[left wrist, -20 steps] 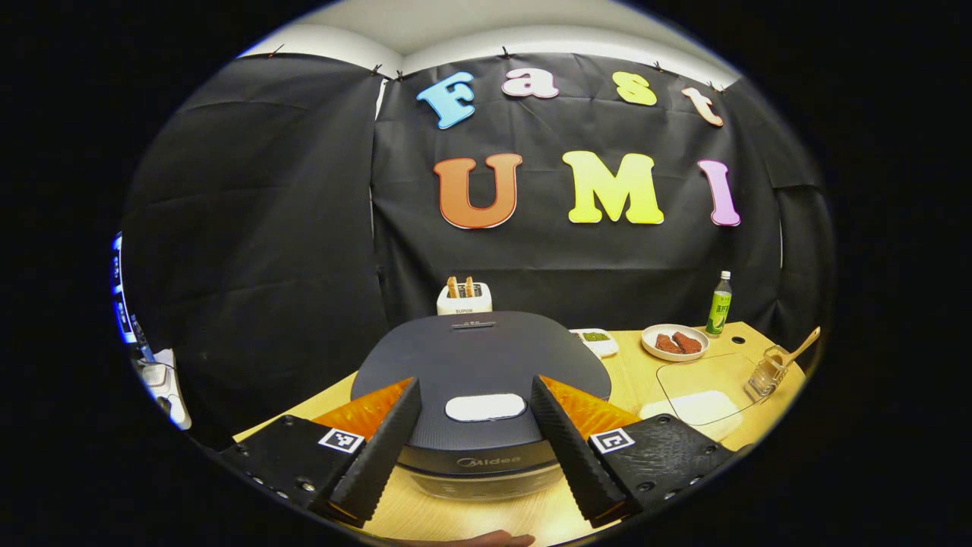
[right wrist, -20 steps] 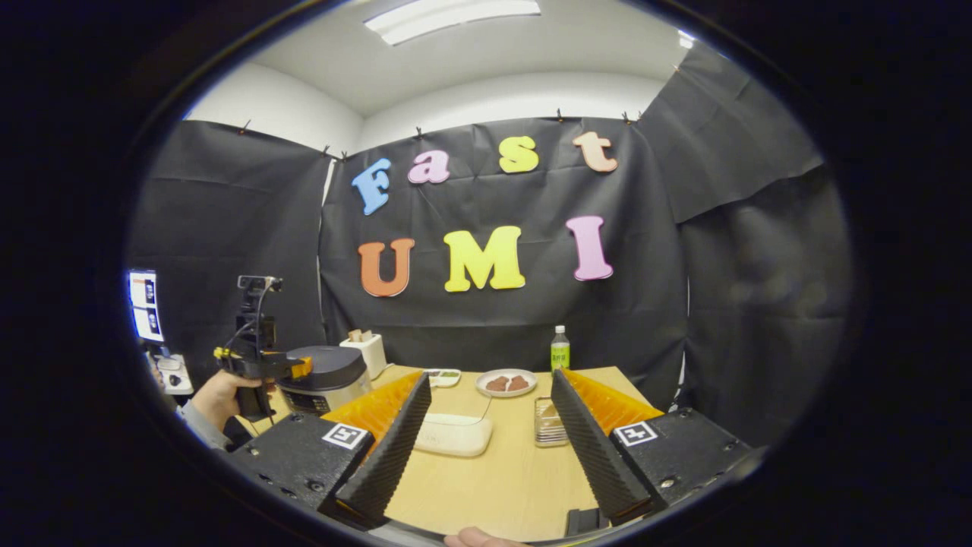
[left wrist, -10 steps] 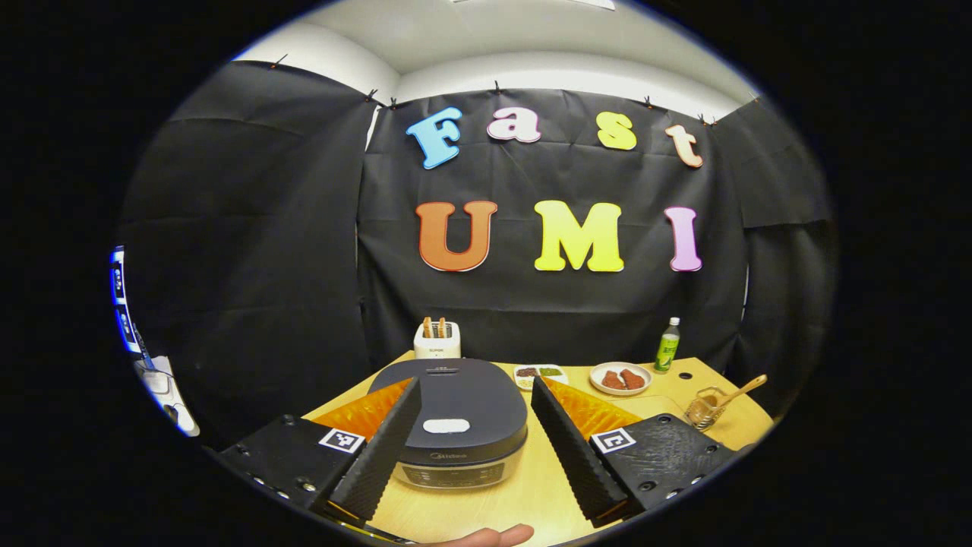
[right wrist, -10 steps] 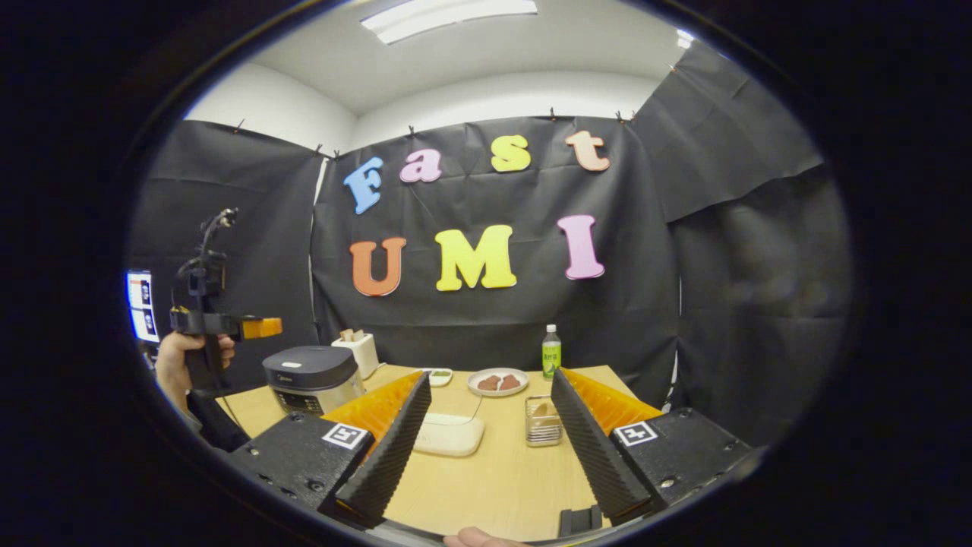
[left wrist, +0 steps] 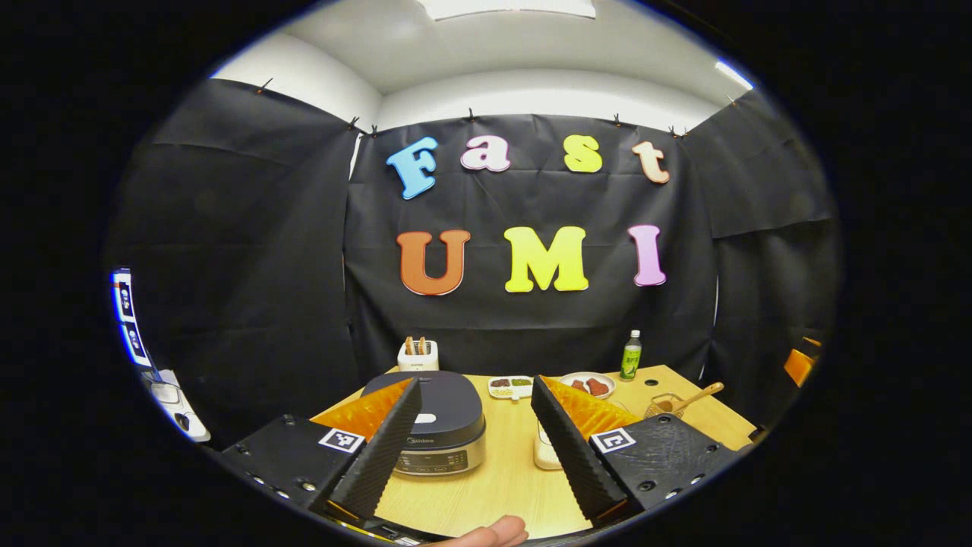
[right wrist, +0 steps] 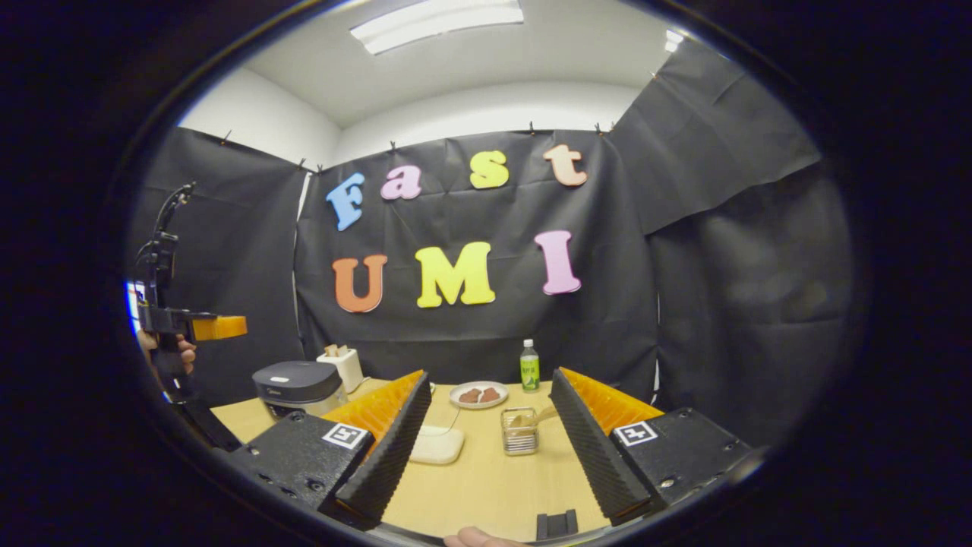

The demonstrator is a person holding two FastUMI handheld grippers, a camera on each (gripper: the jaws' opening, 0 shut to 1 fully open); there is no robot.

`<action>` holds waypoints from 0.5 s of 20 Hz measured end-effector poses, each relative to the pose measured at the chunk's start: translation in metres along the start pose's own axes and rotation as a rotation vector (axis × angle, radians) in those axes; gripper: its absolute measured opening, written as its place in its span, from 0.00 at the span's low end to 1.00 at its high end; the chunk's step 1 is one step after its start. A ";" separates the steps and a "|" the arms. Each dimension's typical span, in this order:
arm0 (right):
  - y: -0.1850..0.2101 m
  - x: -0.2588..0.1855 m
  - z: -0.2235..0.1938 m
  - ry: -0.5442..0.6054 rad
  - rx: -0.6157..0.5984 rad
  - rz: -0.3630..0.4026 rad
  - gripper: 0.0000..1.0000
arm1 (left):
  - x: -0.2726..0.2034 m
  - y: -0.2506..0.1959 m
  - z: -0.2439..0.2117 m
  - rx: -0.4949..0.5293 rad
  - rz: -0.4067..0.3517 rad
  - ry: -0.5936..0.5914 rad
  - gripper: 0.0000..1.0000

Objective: Close the left gripper, press the button to open the rice cooker; take a wooden spoon from the chopstick holder with the right hand, scoop a spoonful of rice and pour it into the rice cooker, then put the wooden spoon back into the chopstick holder.

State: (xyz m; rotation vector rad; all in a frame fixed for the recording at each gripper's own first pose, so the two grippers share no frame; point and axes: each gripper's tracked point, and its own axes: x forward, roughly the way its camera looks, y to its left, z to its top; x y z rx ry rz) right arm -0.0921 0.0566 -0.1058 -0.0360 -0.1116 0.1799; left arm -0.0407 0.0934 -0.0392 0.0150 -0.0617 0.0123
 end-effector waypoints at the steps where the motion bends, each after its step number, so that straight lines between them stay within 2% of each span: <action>1: -0.004 -0.004 0.005 -0.012 0.001 -0.010 0.99 | -0.009 -0.003 0.006 0.007 -0.007 -0.019 0.93; 7: -0.018 -0.012 0.018 -0.032 -0.011 -0.046 1.00 | -0.060 -0.019 0.009 -0.009 -0.028 -0.058 0.95; 10: -0.020 -0.012 0.014 -0.001 -0.030 -0.055 1.00 | -0.076 -0.025 0.009 0.005 -0.052 -0.065 0.94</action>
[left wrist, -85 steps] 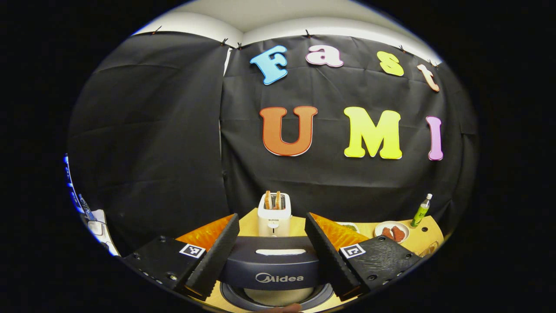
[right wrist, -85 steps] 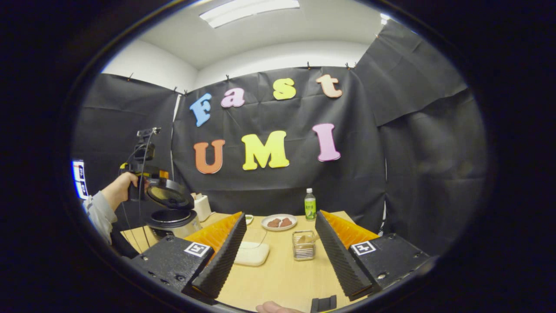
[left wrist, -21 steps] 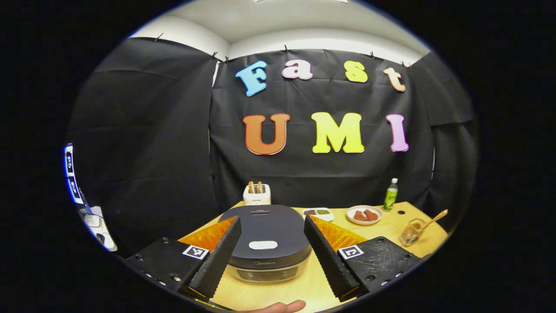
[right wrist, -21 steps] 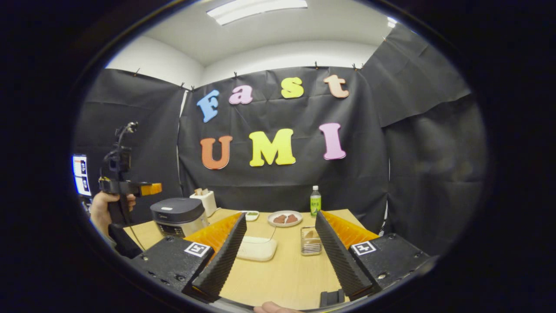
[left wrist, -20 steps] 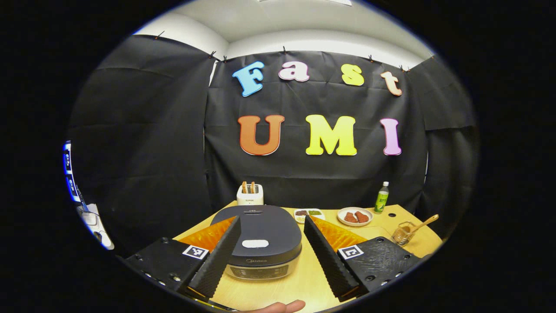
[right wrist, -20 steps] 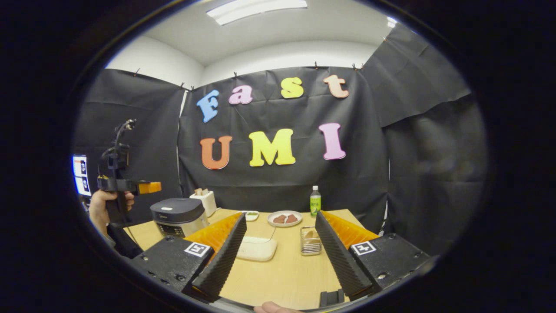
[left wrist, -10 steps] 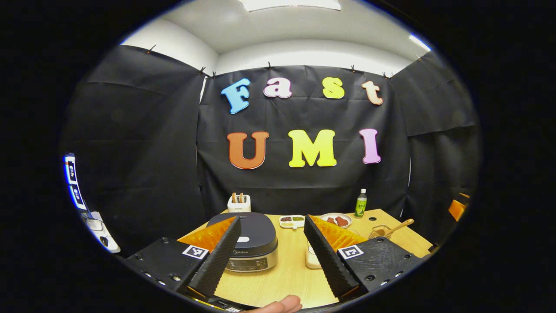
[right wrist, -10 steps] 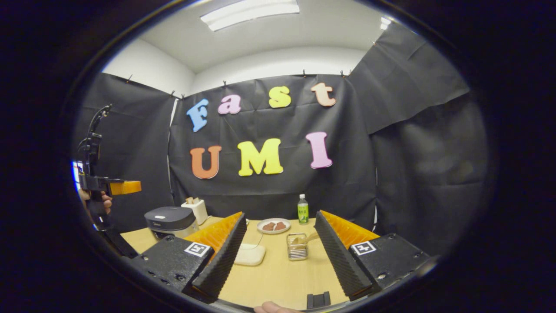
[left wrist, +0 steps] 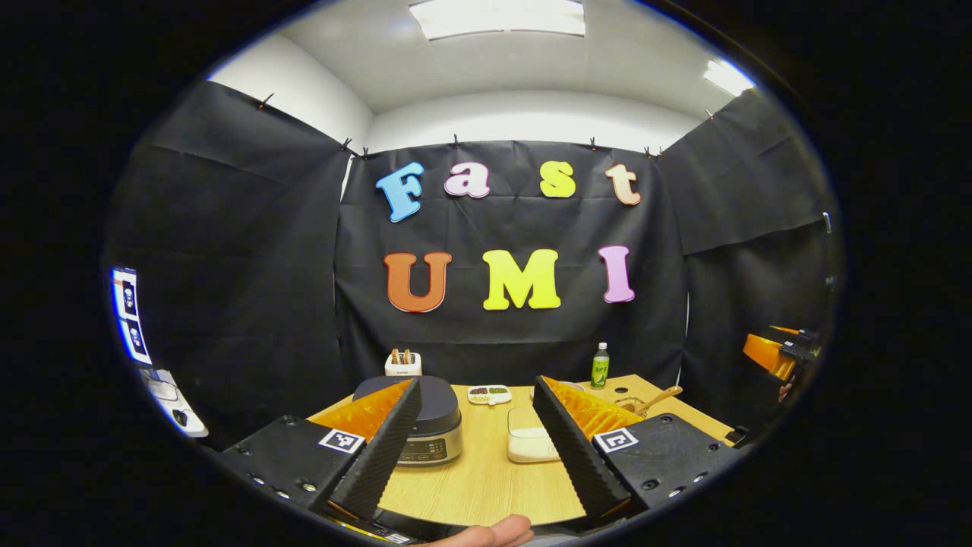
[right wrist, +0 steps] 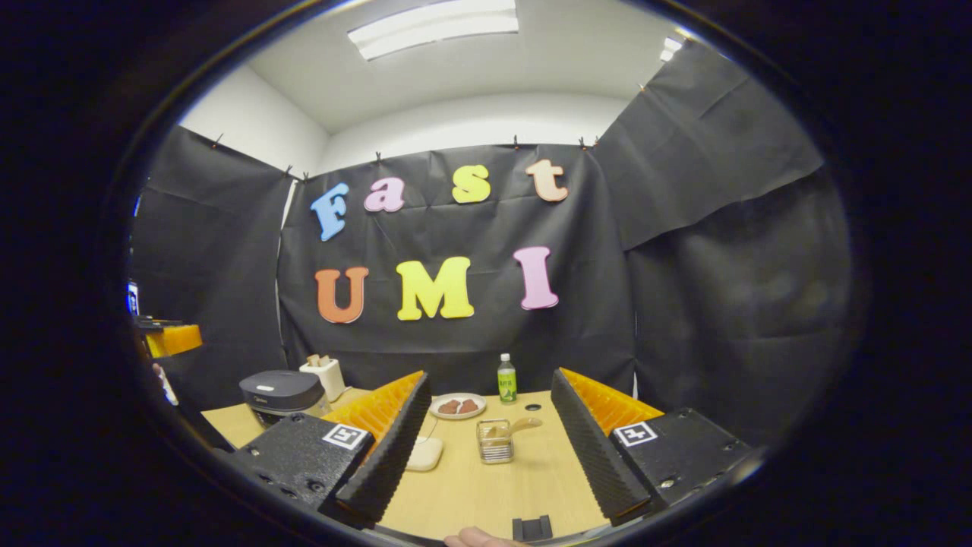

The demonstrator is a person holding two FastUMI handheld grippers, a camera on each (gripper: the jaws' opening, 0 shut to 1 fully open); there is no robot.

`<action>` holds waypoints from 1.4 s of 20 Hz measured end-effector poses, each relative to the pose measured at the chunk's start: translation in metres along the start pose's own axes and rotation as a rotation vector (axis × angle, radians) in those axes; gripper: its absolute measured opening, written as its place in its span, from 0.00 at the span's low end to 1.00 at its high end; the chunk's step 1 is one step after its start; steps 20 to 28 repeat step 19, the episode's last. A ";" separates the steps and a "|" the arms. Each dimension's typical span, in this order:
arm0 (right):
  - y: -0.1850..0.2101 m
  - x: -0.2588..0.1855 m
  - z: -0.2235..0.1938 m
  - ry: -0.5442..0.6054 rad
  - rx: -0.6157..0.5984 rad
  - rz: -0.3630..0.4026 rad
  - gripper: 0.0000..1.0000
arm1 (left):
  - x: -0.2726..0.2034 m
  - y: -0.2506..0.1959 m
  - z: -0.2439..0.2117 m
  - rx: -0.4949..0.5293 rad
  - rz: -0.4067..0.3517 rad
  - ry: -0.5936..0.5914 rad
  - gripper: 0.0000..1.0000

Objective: Close the left gripper, press the button to open the rice cooker; take a wooden spoon from the chopstick holder with the right hand, scoop a spoonful of rice and pour it into the rice cooker, then put the wooden spoon back into the chopstick holder.

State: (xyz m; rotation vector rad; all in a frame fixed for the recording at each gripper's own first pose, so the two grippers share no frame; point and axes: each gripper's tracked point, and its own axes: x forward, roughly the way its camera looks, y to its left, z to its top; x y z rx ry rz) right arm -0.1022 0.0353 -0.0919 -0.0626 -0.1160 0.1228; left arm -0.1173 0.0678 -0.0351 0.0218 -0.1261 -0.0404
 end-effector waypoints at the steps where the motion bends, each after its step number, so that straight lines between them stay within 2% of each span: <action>1: 0.001 -0.001 -0.001 0.015 0.002 0.005 0.99 | -0.005 0.003 0.002 0.008 0.007 -0.003 0.94; 6: -0.006 -0.012 0.017 0.015 -0.016 -0.026 1.00 | -0.021 0.001 0.009 0.009 0.005 -0.016 0.94; 11: 0.004 -0.023 0.038 -0.013 -0.043 -0.019 1.00 | -0.024 0.011 0.006 0.009 0.028 -0.002 0.94; 16: 0.017 -0.025 0.039 -0.009 -0.049 0.001 1.00 | -0.025 0.013 0.002 -0.003 0.016 0.001 0.94; 28: 0.018 -0.026 0.038 -0.009 -0.048 -0.001 1.00 | -0.023 0.016 -0.005 -0.001 0.017 0.016 0.94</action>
